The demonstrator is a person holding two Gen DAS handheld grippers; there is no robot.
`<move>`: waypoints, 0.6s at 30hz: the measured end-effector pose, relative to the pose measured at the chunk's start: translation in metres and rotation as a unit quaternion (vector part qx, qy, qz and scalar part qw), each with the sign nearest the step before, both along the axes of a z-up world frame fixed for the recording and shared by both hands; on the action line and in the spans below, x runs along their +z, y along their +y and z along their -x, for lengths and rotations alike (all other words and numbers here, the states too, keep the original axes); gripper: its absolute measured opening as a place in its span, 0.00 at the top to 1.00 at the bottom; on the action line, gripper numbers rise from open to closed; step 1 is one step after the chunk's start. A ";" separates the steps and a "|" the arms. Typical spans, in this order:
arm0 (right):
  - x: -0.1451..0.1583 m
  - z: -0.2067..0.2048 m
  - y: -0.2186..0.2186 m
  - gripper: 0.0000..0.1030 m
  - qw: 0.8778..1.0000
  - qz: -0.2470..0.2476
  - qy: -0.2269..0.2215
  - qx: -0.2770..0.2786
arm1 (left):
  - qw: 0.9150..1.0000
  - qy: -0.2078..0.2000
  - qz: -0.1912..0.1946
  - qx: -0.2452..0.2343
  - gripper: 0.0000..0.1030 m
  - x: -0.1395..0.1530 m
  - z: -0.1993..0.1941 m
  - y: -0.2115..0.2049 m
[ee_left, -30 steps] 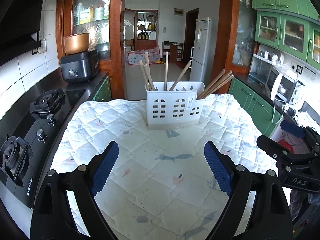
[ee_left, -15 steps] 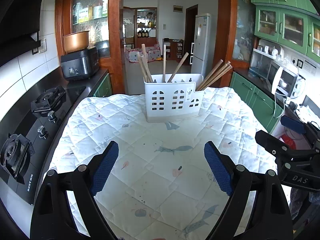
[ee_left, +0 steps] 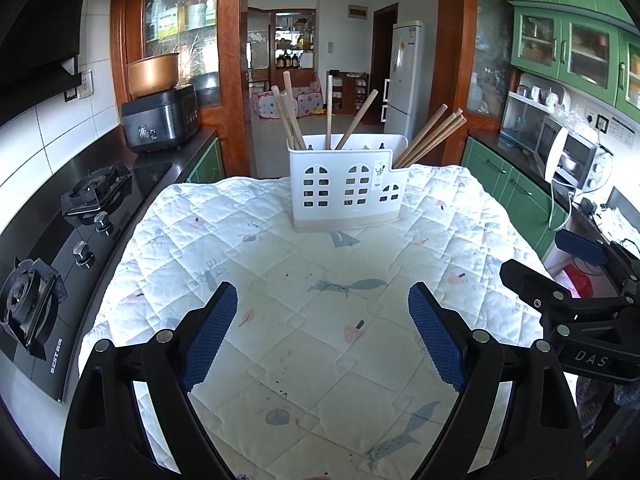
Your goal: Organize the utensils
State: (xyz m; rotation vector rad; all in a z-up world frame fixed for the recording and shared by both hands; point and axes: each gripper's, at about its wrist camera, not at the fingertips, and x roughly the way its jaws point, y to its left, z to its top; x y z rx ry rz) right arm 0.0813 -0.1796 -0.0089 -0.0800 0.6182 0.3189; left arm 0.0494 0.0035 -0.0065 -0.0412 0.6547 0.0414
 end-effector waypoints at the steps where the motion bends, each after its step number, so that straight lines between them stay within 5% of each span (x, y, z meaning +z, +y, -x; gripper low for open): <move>1: -0.001 -0.001 0.001 0.08 1.000 0.002 0.001 0.001 | 1.000 0.001 0.000 0.001 0.16 -0.001 0.000 0.001; 18: -0.010 -0.005 0.012 0.08 1.000 0.018 0.011 0.009 | 1.000 0.011 0.004 0.012 0.16 -0.011 -0.003 0.010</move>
